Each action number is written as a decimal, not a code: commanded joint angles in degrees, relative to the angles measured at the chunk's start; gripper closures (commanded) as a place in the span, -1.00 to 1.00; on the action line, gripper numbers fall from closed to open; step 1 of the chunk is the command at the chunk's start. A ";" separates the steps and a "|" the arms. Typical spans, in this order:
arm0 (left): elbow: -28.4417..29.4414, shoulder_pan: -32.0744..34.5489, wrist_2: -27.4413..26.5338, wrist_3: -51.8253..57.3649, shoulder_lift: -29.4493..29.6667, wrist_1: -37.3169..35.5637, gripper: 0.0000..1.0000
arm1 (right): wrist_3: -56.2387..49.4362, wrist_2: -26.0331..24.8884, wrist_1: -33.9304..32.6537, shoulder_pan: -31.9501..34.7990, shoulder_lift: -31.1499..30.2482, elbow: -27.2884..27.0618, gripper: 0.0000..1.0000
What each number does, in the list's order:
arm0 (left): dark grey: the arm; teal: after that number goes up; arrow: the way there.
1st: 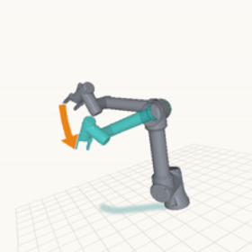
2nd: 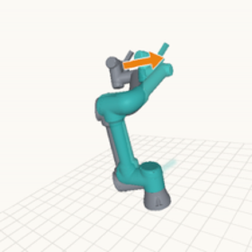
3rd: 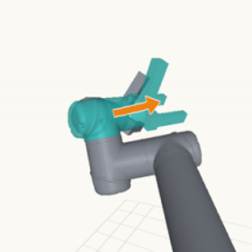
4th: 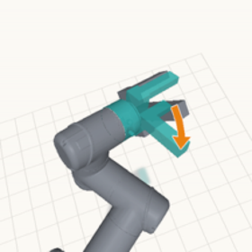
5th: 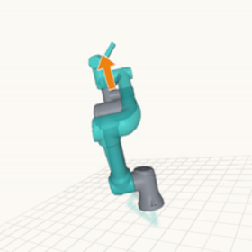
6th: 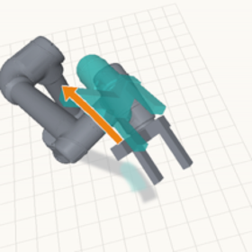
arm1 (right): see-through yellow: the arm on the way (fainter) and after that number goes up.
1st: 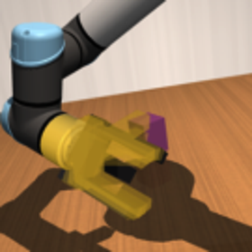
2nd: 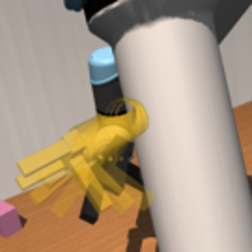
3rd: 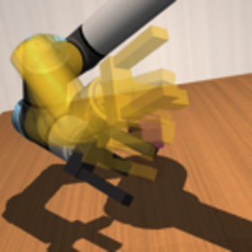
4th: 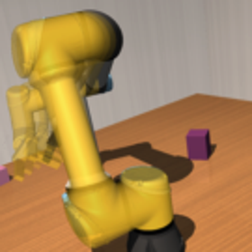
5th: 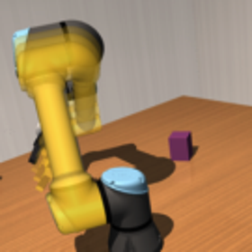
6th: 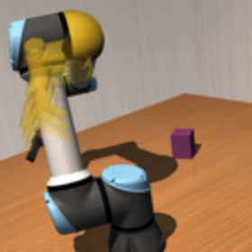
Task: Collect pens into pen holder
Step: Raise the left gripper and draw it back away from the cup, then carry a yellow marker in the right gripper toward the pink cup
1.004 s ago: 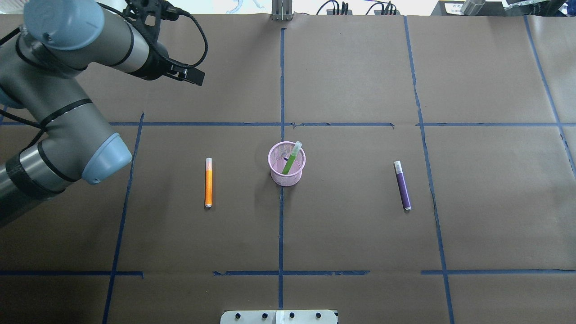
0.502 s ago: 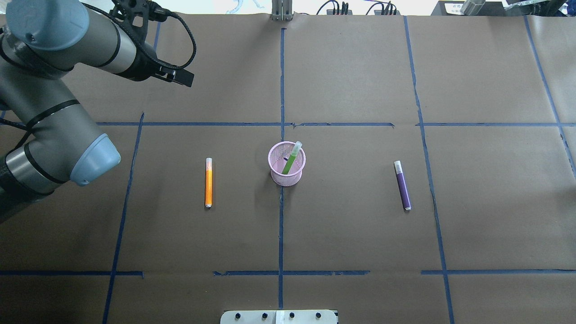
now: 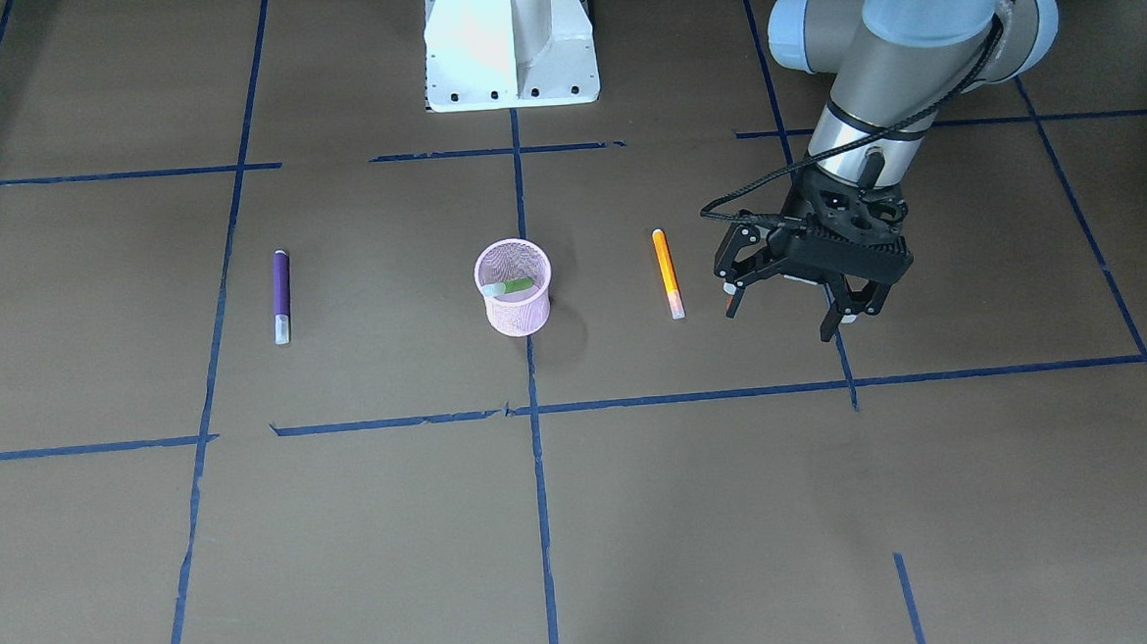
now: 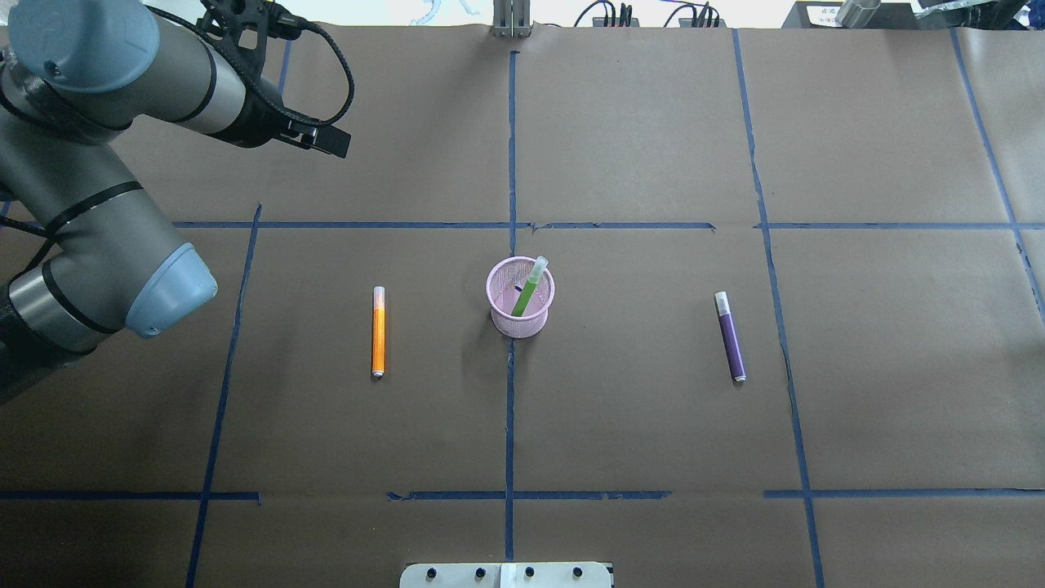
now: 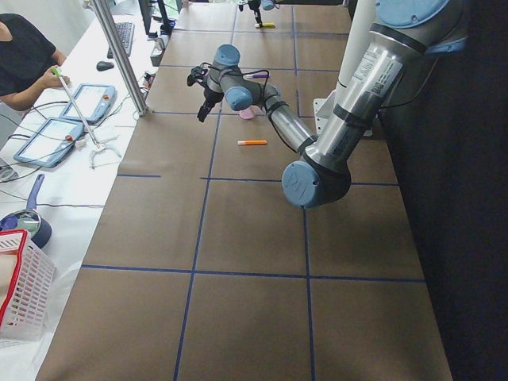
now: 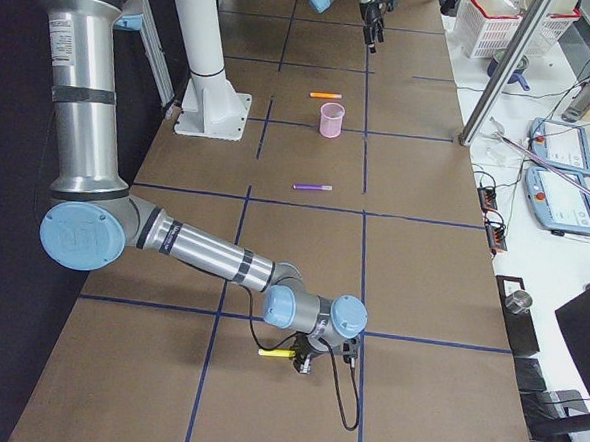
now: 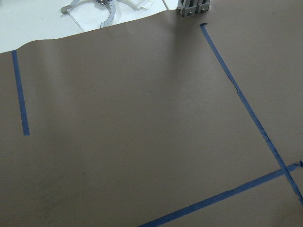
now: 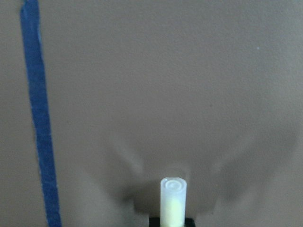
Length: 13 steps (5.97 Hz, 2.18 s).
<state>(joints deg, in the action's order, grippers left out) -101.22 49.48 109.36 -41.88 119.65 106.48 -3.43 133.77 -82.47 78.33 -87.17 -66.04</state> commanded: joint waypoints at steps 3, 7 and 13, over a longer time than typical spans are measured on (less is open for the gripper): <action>-0.03 2.27 0.51 6.84 -2.65 -0.04 -1.00 | 0.52 0.62 1.52 -0.11 -0.81 -14.85 1.00; 0.76 15.26 13.92 16.13 -15.21 -0.83 -1.00 | 34.90 -1.91 34.88 -10.69 0.41 -27.03 1.00; 3.75 19.25 12.90 15.60 -19.28 -5.93 -1.00 | 62.05 -64.38 37.95 -52.85 11.79 -46.99 1.00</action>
<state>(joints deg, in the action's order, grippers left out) -97.61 68.54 122.13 -26.27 100.48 100.85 57.69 82.23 -41.98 33.08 -79.34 -112.12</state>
